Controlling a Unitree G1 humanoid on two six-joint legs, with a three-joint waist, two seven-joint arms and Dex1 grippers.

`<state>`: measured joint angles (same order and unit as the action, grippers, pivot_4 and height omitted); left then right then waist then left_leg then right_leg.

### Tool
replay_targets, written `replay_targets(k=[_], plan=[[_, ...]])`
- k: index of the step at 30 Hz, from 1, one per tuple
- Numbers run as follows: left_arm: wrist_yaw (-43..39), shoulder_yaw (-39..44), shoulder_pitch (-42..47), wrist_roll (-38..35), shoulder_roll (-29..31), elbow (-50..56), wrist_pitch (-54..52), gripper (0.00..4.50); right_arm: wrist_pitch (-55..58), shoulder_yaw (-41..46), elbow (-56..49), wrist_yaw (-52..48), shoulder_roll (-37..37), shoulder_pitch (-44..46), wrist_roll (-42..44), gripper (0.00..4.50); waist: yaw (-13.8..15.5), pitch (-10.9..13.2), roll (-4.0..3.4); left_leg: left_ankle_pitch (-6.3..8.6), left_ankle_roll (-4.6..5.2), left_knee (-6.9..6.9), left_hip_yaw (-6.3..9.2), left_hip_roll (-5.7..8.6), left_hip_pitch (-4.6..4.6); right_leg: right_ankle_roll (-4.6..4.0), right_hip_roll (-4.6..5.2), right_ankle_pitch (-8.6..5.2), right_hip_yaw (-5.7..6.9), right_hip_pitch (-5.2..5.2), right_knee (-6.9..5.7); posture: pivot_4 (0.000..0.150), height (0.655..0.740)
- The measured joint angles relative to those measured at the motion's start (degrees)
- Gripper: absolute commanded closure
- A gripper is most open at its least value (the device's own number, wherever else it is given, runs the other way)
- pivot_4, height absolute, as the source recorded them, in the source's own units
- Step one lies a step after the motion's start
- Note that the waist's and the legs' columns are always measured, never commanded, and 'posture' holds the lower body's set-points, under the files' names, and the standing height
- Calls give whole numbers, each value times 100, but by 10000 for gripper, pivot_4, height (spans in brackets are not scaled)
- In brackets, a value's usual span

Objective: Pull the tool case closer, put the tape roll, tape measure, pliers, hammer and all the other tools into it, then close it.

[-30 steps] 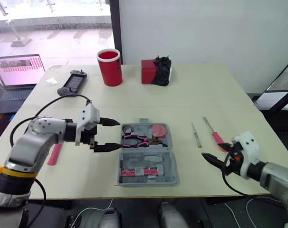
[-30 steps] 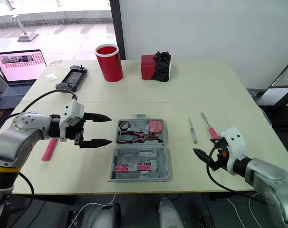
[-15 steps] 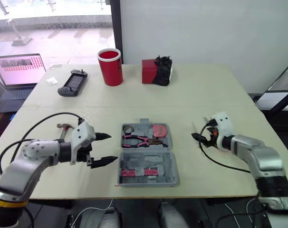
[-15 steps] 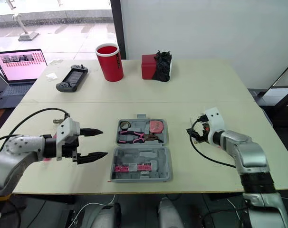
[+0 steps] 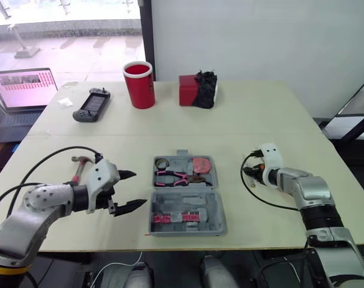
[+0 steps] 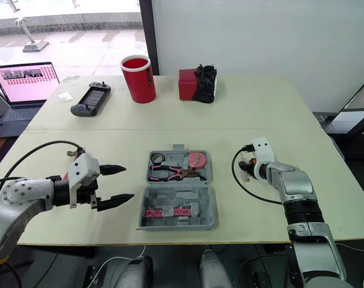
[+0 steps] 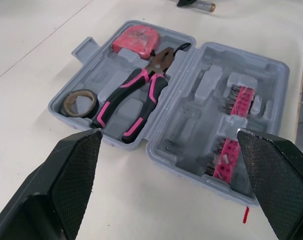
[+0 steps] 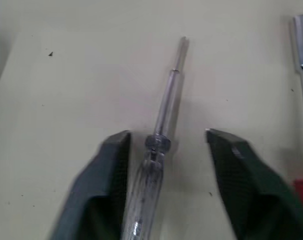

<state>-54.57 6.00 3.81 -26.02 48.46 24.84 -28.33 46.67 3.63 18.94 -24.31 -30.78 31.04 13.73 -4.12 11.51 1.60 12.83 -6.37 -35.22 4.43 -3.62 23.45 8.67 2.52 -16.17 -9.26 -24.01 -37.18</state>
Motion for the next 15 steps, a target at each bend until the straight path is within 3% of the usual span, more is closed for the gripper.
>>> replay_targets(k=[2, 3, 15], plan=[[-7, -28, 53, 34, -1, -16, 5, 0, 148, 91, -248, 42, 44, -145, 19, 42844, 0, 0, 0, 0, 0, 0, 1, 0, 0, 1, -1, 1, 0, 0, -1, 1500, 7272], [-14, -47, 78, 40, -1, -25, 7, 0, 206, 123, -360, 56, 58, -191, 35, 44668, -5, 0, 0, 0, 0, -1, 1, 0, -1, 1, 0, 1, 0, 0, -1, 1500, 7272], [-300, -618, 613, 121, -186, -475, 154, 0, 2268, 543, -4001, 964, 1006, -2172, 470, 44668, 5, -3, 2, 0, 0, 0, 17, 0, 0, -13, -6, -9, 8, 3, -4, 1500, 7272]])
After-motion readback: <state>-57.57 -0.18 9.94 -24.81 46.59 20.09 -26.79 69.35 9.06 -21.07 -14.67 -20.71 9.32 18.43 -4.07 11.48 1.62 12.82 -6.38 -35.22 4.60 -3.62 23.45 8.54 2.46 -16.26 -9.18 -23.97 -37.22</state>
